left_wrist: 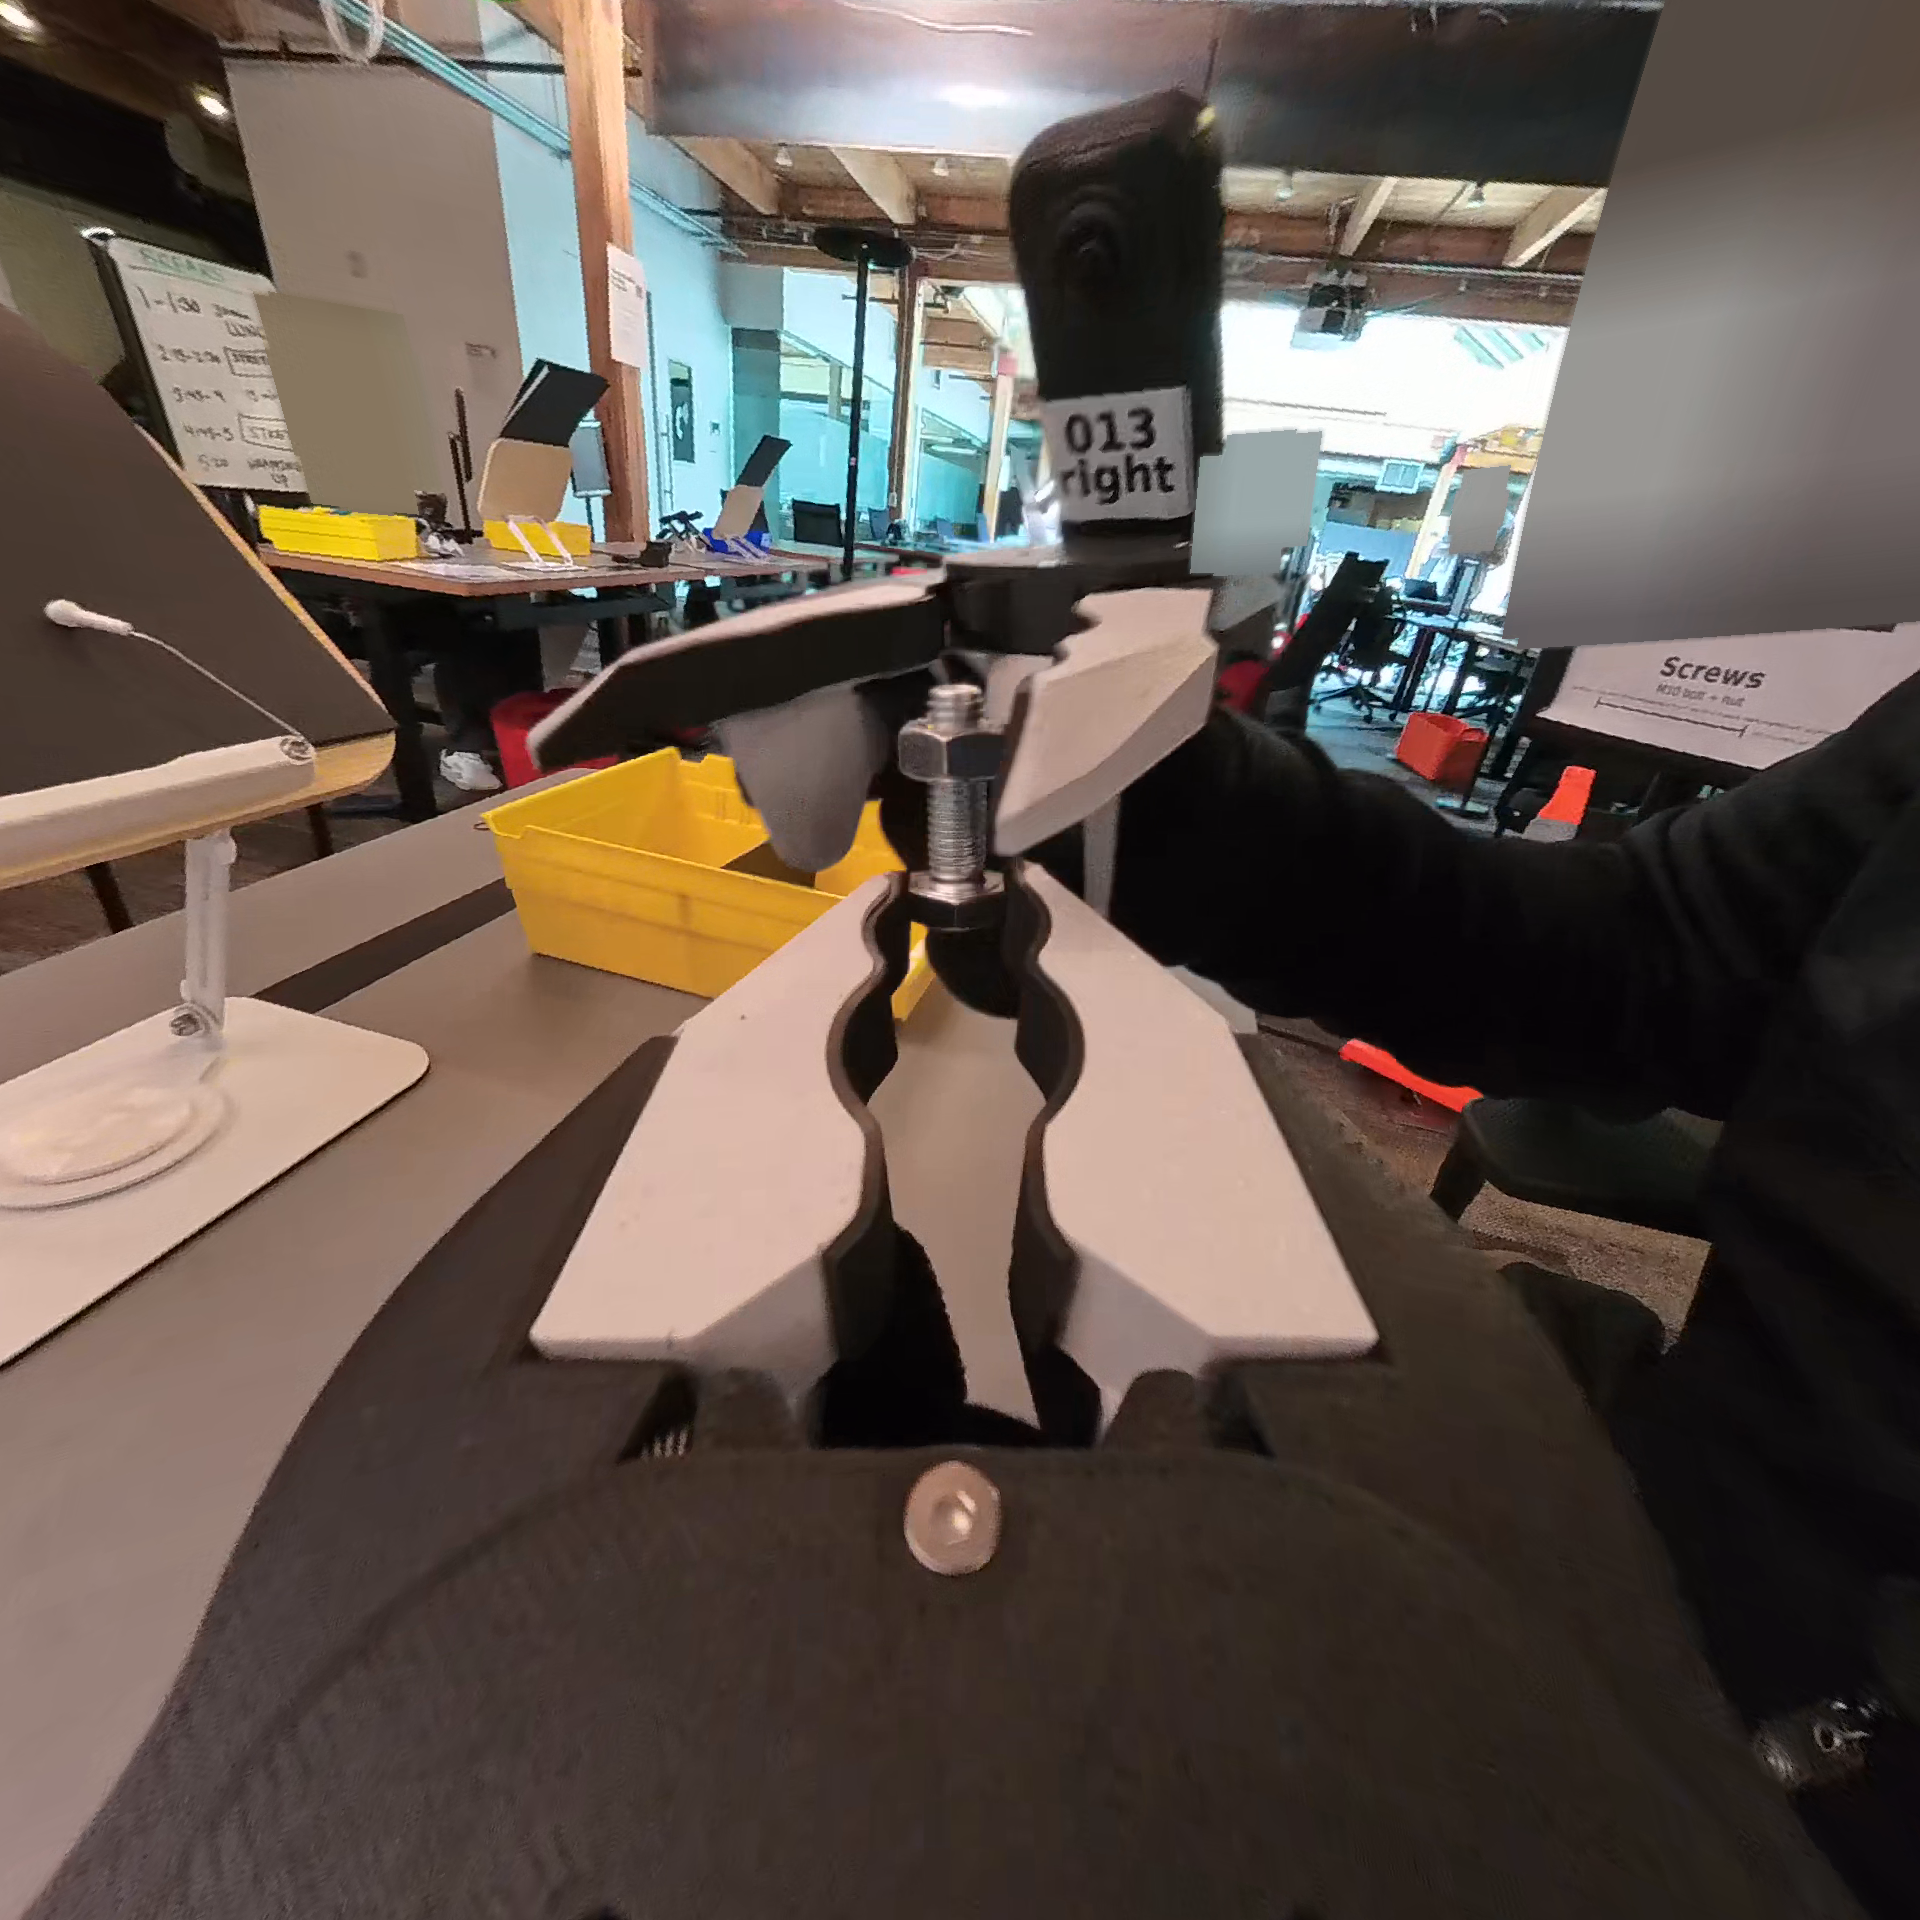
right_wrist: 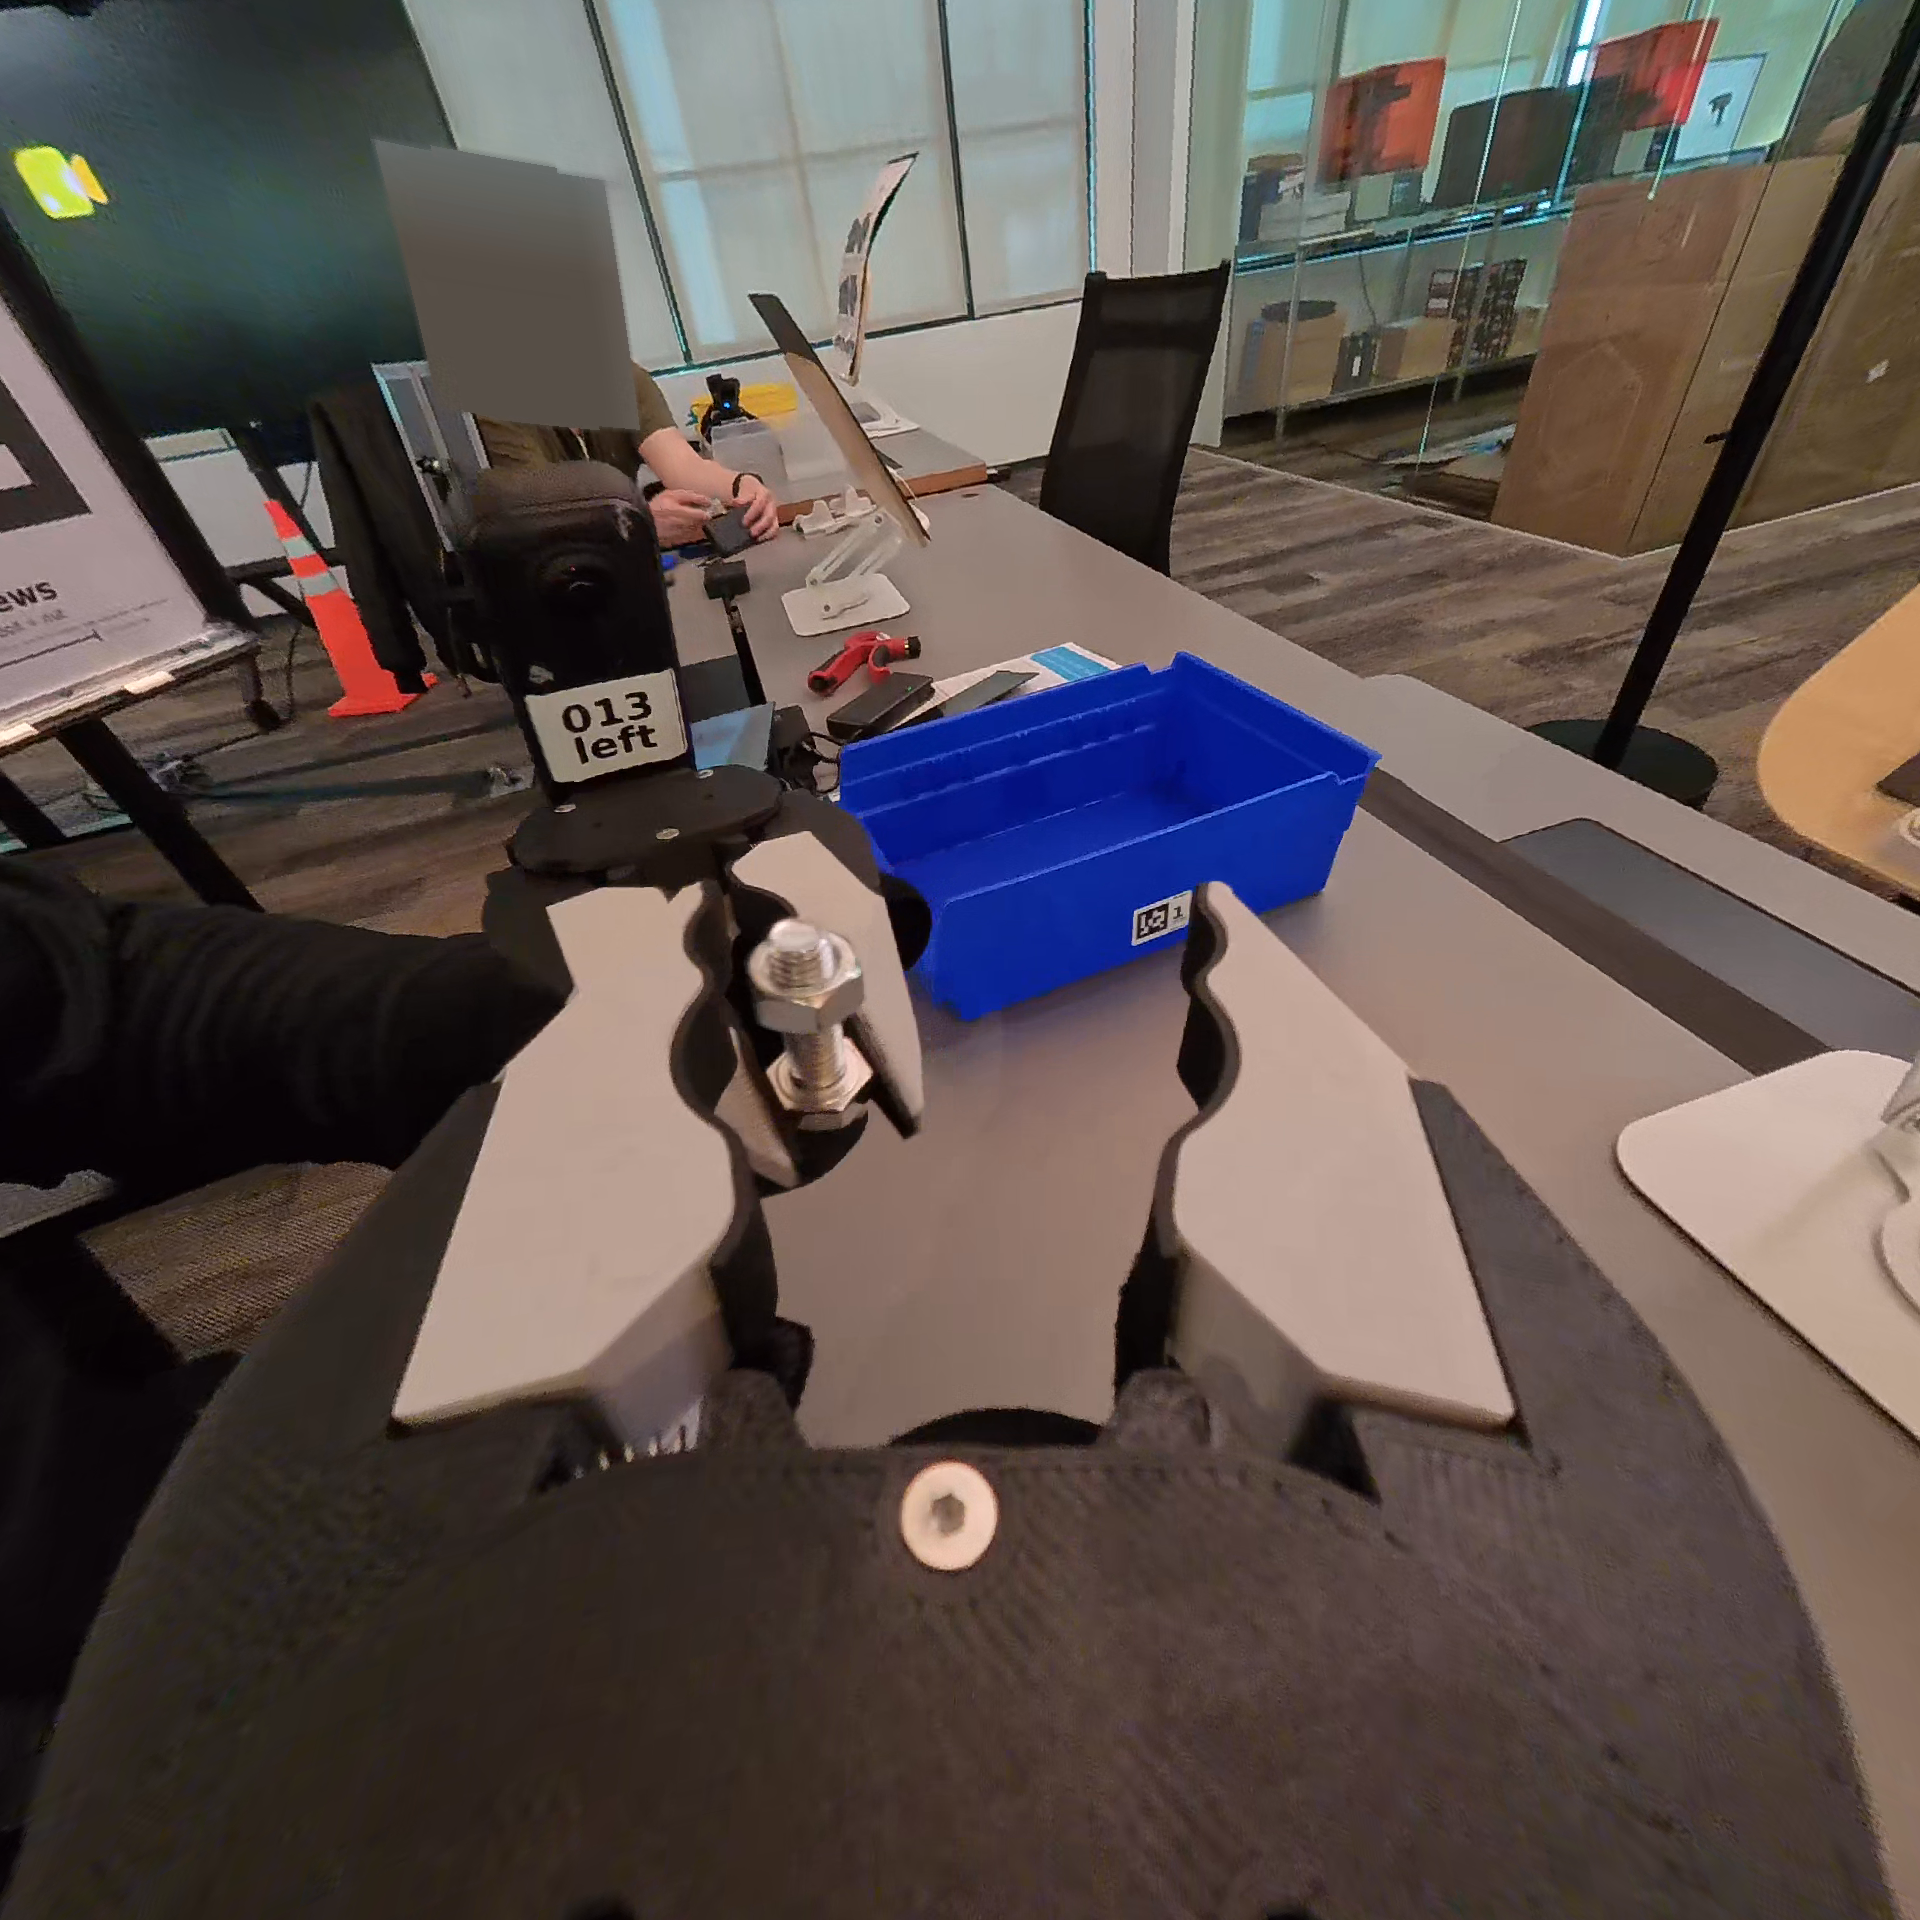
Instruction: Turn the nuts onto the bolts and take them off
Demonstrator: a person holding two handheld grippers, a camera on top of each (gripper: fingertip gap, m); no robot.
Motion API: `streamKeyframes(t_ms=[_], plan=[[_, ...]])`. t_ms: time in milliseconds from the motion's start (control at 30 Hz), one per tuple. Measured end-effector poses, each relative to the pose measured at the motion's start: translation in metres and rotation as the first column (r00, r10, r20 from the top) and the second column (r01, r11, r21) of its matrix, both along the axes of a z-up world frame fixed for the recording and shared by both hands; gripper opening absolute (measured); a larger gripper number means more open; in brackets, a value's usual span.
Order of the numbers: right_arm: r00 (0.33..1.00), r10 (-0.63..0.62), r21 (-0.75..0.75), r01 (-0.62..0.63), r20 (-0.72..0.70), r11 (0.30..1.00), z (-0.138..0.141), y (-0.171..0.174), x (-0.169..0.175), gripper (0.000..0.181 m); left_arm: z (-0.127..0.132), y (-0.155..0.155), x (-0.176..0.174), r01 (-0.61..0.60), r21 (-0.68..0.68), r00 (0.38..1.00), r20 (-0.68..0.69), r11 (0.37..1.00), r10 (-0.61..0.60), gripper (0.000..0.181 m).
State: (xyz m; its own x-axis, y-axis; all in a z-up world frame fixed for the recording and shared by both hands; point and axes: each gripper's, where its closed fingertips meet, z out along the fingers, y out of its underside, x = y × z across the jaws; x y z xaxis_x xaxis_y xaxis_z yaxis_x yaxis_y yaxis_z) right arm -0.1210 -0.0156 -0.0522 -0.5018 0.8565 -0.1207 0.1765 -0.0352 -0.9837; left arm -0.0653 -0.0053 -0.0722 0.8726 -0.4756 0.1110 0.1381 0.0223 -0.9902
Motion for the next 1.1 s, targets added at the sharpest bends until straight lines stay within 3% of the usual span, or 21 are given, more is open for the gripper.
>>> streamKeyframes(t_ms=[167,233,267,333,567,733,800,833,867,967,1100], plan=[[1.000,0.005,-0.055,-0.006,-0.012,0.998,0.003,0.006,0.004,0.085,0.008,-0.006,-0.003,0.011,0.037,0.999,0.046,0.999,-0.012,0.016],[0.998,-0.056,-0.080,0.055,-0.021,0.995,0.005,0.026,0.009,0.081,0.012,-0.008,-0.011,-0.008,0.048,0.998,0.070,0.999,0.005,0.016],[0.991,-0.133,-0.084,0.131,-0.019,0.988,0.002,0.045,0.009,0.068,0.014,-0.009,-0.015,-0.015,0.062,0.997,0.070,0.998,0.010,0.016],[0.988,-0.154,-0.115,0.154,0.008,0.981,-0.002,0.061,0.014,0.076,0.011,-0.009,-0.017,-0.011,0.049,0.999,0.054,0.999,0.009,0.016],[0.998,0.041,-0.072,-0.045,-0.050,0.996,0.013,-0.002,0.009,0.086,0.002,-0.004,-0.012,-0.003,0.030,0.998,0.058,1.000,0.001,0.016],[0.999,0.019,-0.094,-0.022,-0.034,0.995,0.010,0.005,-0.002,0.087,0.008,-0.008,-0.010,-0.003,0.052,0.999,0.036,0.999,0.001,0.016],[0.998,-0.050,-0.087,0.046,-0.043,0.995,0.011,0.024,0.004,0.087,0.011,-0.009,-0.017,-0.045,0.067,0.999,0.032,0.997,0.043,0.016],[0.991,-0.115,-0.079,0.110,-0.064,0.991,0.014,0.041,0.008,0.055,0.014,-0.012,-0.019,-0.041,0.086,0.999,0.038,0.995,0.038,0.016],[0.980,-0.175,-0.088,0.167,-0.094,0.982,0.019,0.058,0.014,0.051,0.016,-0.013,-0.022,-0.043,0.089,0.998,0.044,0.995,0.039,0.016],[0.976,-0.210,-0.117,0.201,-0.065,0.973,0.018,0.077,0.022,0.070,0.013,-0.012,-0.024,-0.055,0.074,0.998,-0.015,0.996,0.056,0.016],[0.993,-0.090,-0.062,0.085,-0.077,0.994,0.021,0.036,0.018,0.079,0.010,-0.009,-0.019,-0.056,0.062,0.998,-0.029,0.996,0.058,0.016]])
